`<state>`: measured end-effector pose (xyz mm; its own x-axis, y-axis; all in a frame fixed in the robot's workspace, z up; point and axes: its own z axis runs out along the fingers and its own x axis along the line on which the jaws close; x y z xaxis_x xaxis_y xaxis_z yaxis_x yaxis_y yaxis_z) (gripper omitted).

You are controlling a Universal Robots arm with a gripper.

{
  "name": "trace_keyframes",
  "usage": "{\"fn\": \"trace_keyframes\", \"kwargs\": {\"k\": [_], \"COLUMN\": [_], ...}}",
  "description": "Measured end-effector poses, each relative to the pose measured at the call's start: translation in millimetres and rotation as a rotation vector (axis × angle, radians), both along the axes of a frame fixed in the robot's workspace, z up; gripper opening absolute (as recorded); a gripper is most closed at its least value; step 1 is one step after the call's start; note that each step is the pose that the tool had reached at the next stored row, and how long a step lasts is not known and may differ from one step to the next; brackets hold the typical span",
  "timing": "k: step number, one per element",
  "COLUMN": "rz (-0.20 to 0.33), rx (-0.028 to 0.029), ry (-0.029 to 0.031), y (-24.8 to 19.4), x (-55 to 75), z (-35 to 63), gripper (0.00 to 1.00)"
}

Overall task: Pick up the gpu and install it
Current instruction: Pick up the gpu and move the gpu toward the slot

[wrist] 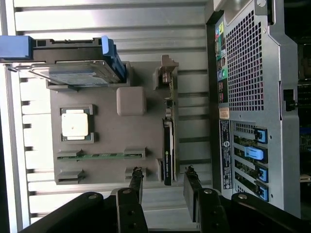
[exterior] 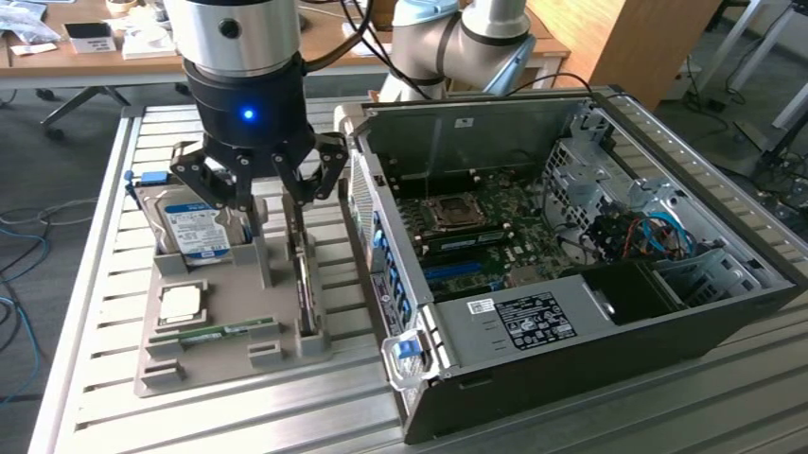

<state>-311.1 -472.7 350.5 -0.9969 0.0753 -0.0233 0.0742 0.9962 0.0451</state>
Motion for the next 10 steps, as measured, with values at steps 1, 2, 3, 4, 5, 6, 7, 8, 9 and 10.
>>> {"fn": "trace_keyframes", "kwargs": {"k": [1, 2, 3, 4, 5, 6, 7, 8, 9, 10], "rz": [0.0, 0.0, 0.0, 0.0, 0.0, 0.0, 0.0, 0.0, 0.0, 0.0], "rx": [0.0, 0.0, 0.0, 0.0001, 0.0002, 0.0001, 0.0, 0.0001, 0.0, 0.0], "ry": [0.0, 0.0, 0.0, -0.0001, -0.0002, -0.0001, 0.0, -0.0001, 0.0, 0.0], "y": [0.0, 0.0, 0.0, 0.0, 0.0, 0.0, 0.0, 0.0, 0.0, 0.0], "x": [0.0, 0.0, 0.0, 0.0, 0.0, 0.0, 0.0, 0.0, 0.0, 0.0], "z": [0.0, 0.0, -0.1, -0.4, -0.9, -1.4, -2.0, -2.6, -3.2, -3.7], "gripper": [0.47, 0.47, 0.47, 0.47, 0.47, 0.47, 0.47, 0.47, 0.47, 0.47]}}
